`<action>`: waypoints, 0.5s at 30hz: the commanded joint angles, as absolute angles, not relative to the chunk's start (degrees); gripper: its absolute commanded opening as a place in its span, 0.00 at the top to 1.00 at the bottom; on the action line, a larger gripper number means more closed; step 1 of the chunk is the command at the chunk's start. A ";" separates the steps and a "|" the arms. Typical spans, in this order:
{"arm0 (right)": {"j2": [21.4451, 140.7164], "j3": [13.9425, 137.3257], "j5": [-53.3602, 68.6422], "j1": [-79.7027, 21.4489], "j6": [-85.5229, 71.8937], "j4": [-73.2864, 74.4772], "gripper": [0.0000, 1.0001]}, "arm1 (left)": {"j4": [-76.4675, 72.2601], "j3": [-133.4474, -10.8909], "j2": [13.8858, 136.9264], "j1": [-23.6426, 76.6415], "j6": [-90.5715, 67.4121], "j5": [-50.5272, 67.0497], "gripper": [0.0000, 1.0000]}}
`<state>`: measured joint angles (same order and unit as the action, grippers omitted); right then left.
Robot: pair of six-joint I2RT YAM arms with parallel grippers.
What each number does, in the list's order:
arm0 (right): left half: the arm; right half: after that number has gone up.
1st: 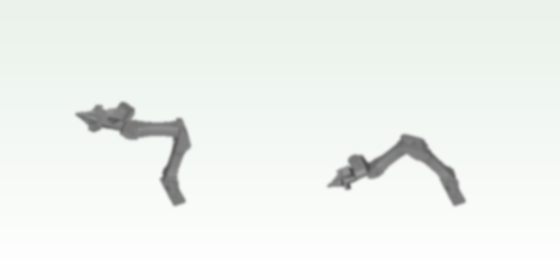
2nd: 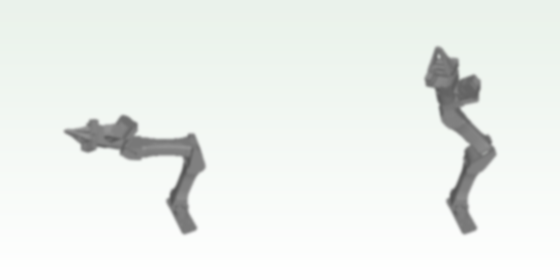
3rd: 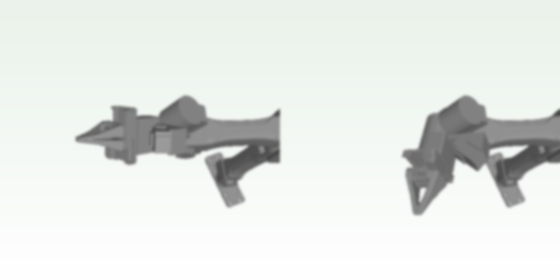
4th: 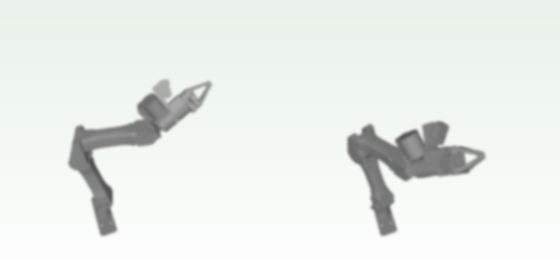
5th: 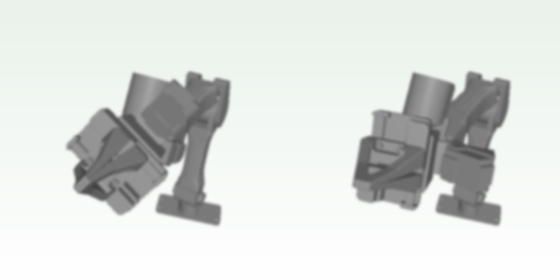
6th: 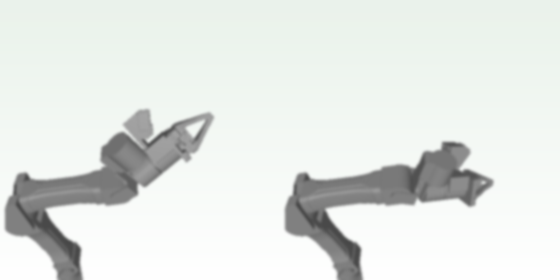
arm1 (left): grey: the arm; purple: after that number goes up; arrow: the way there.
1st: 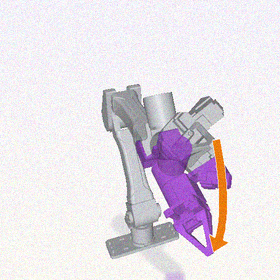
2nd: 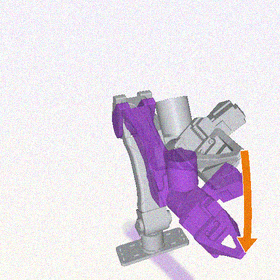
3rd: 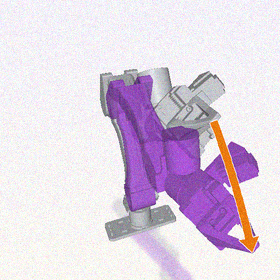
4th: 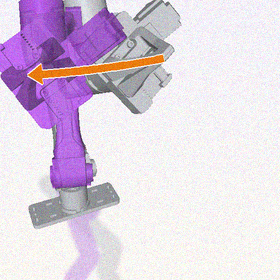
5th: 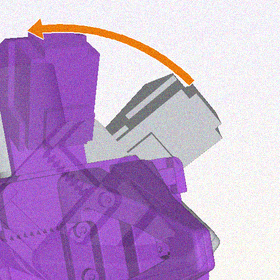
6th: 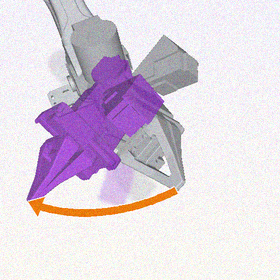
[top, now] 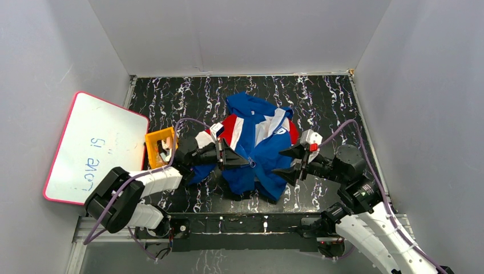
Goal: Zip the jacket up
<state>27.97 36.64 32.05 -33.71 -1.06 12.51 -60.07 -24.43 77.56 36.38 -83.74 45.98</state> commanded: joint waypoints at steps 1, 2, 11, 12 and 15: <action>28.81 38.50 35.65 -33.42 10.02 3.65 0.24 | -63.44 -24.49 76.54 33.87 -87.69 50.12 1.00; 29.09 38.17 35.57 -33.41 11.13 2.56 0.24 | -63.39 -24.52 76.55 33.53 -87.85 50.44 1.00; 35.66 37.61 32.27 -35.21 16.60 -5.48 0.25 | -63.39 -25.15 78.63 31.60 -88.50 52.78 1.00; 36.69 37.74 31.91 -35.96 16.95 -6.05 0.25 | -63.32 -25.34 78.80 31.32 -88.69 53.04 1.00; 41.01 38.95 24.45 -43.52 21.86 -5.70 0.27 | -63.33 -26.09 79.66 29.62 -88.96 55.06 1.00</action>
